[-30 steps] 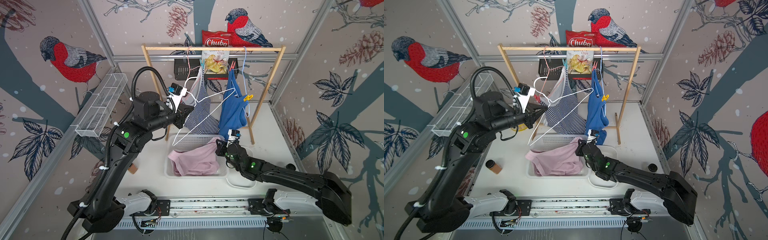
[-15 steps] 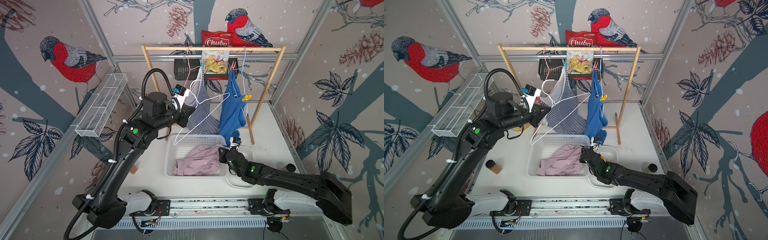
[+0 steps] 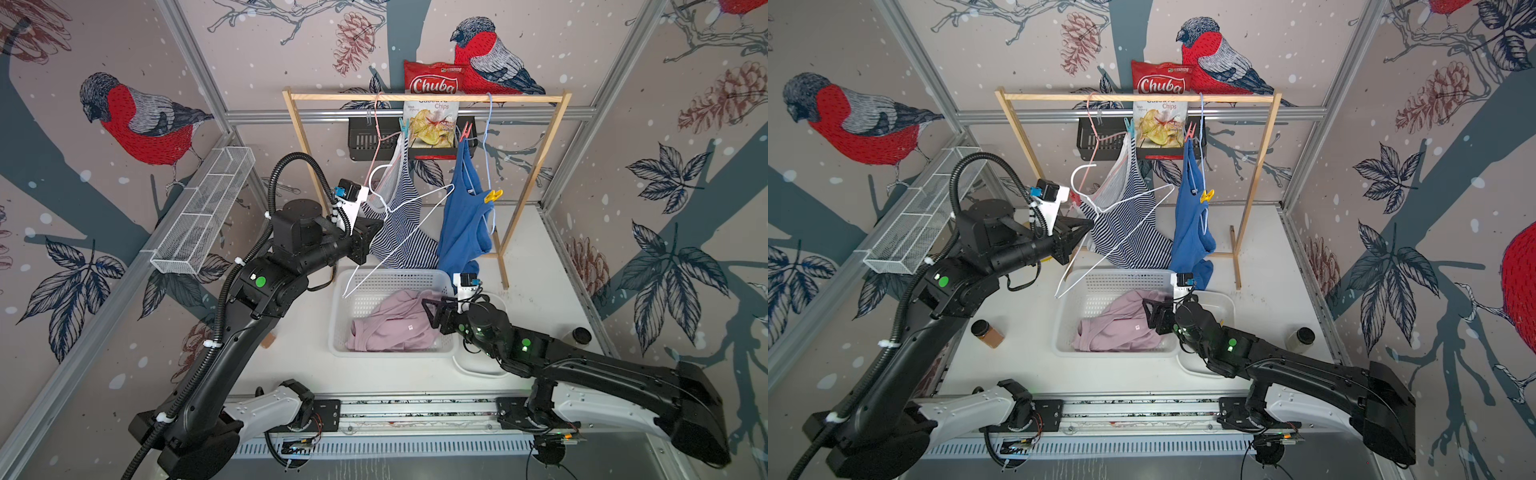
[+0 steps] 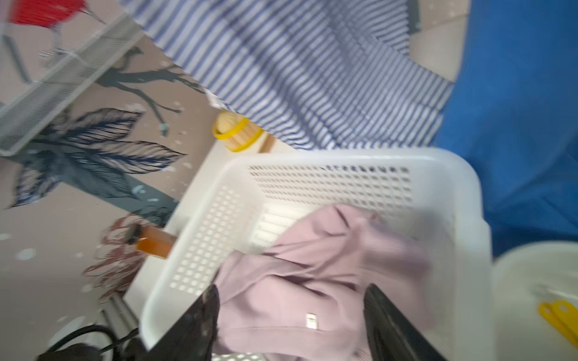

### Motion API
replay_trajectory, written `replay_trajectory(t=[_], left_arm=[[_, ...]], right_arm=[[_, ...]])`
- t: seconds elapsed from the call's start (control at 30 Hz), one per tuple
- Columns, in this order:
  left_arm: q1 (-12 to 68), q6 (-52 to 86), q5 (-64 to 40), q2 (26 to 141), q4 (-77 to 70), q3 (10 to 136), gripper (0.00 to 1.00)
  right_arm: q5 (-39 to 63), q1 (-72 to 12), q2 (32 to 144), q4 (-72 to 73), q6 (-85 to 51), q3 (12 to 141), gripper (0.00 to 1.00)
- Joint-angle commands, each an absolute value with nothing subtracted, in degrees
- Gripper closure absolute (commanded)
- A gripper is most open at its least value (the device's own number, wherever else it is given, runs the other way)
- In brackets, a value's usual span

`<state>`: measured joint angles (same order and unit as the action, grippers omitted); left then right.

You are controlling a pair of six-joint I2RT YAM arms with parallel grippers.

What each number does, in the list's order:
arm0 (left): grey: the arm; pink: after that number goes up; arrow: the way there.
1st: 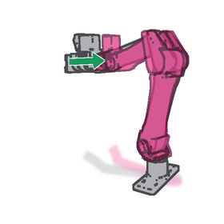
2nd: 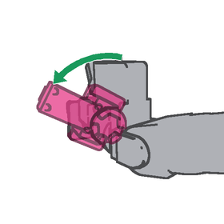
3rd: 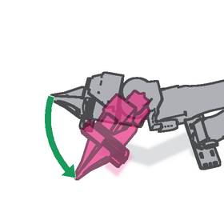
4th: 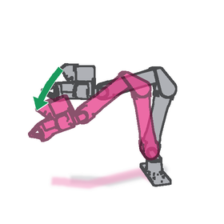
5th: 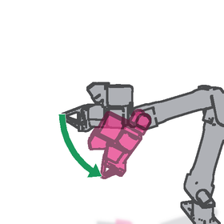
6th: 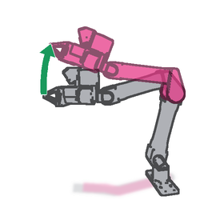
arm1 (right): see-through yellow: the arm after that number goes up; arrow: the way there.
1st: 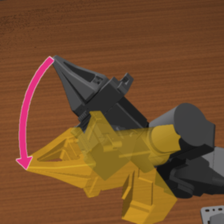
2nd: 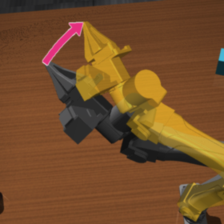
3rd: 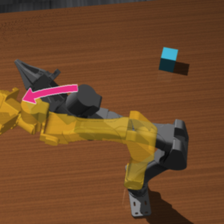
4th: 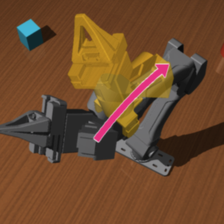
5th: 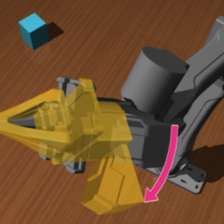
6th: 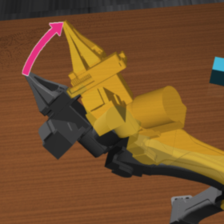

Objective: Remove the clothespins securing tank tops to the hanger
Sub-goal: Place the tank top in the basket, then place the hanger on the clothesline.

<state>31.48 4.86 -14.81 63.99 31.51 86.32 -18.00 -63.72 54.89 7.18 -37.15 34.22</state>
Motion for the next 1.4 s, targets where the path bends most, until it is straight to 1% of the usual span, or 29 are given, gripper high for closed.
replay_trajectory(t=[0.0,0.1,0.17,0.33,0.43,0.53,0.67,0.87,1.17,1.37], left_arm=[[31.6,5.9,-13.9,62.7,27.0,83.9,1.00],[32.1,6.3,-13.9,62.3,26.6,82.1,1.00],[32.4,6.6,-13.7,61.7,25.9,80.4,1.00],[33.0,6.7,-13.1,60.9,25.4,78.1,1.00],[33.2,6.4,-12.8,60.6,25.4,77.4,1.00],[33.3,6.0,-12.6,60.3,24.9,76.8,1.00],[33.5,5.2,-11.9,60.6,25.3,76.9,1.00],[33.7,4.9,-11.0,61.4,24.7,77.0,1.00],[34.0,4.2,-10.8,62.7,26.0,78.7,1.00],[34.1,4.0,-11.7,62.7,26.4,79.1,1.00]], right_arm=[[-13.2,-64.0,53.5,9.0,-27.6,39.6,0.28],[-11.9,-64.4,53.9,9.5,-22.1,45.8,0.29],[-13.6,-64.4,55.7,9.9,-18.4,51.0,0.29],[-15.8,-64.3,64.3,6.9,-9.2,66.5,0.28],[-16.4,-63.0,69.7,4.6,-6.3,74.5,0.27],[-10.8,-59.0,74.7,1.5,-6.8,80.8,0.26],[-7.1,-56.6,79.0,-2.8,-5.0,87.3,0.30],[-2.6,-56.1,82.2,-6.8,-1.4,92.7,0.34],[1.7,-56.3,83.9,-9.7,1.2,93.7,0.38],[1.1,-56.5,85.2,-9.0,2.5,94.2,0.42]])
